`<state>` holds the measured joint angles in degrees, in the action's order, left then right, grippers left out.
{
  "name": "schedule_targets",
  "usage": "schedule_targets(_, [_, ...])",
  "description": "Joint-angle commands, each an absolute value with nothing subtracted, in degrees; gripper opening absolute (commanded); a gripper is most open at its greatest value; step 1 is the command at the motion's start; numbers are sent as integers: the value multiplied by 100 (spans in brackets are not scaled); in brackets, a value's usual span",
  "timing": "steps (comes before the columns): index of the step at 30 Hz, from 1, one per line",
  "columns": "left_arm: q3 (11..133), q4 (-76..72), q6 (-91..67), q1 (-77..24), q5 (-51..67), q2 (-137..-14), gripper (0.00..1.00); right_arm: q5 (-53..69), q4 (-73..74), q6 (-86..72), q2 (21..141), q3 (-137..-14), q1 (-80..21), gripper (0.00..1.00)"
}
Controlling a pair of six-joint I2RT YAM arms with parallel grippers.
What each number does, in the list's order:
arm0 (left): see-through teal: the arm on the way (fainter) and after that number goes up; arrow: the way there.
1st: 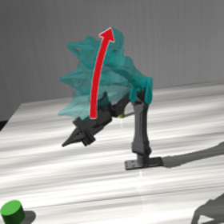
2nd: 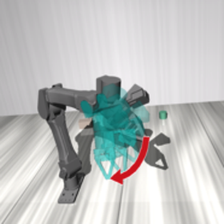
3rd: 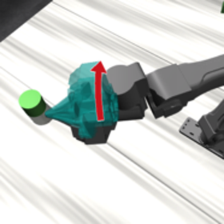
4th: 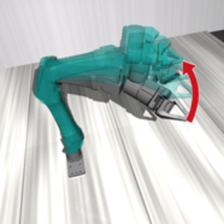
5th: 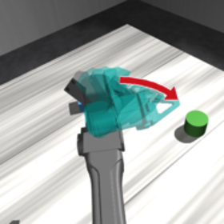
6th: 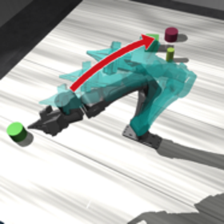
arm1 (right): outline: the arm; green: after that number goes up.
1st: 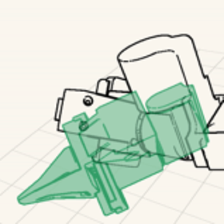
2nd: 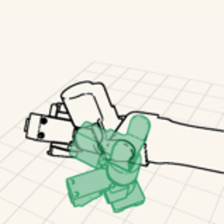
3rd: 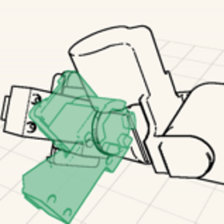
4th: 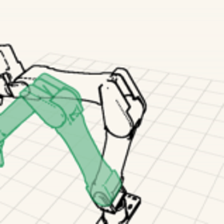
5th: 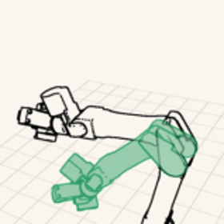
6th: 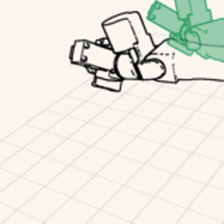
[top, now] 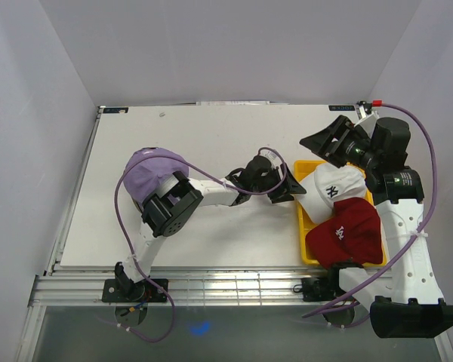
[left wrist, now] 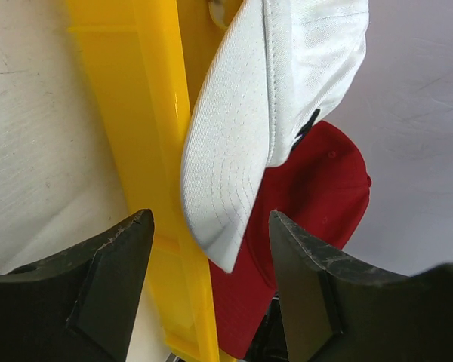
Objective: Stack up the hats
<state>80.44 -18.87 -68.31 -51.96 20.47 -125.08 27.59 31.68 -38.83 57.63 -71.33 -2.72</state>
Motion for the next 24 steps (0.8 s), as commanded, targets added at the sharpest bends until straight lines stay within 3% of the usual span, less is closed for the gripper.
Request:
schedule_targets(1, [8253, -2048, -6882, -5229, 2127, -12410, 72, 2848, 2936, -3876, 5695, -7075, -255, 68])
schedule_targets(10, [8262, -2048, -6838, -5229, 2118, -12313, 69, 2848, 2901, -3876, 5669, -6979, -255, 68])
schedule_targets(24, [8288, -2039, -6838, -5229, 2145, -12305, 50, 2856, 2839, -3902, 5651, -6917, -264, 68])
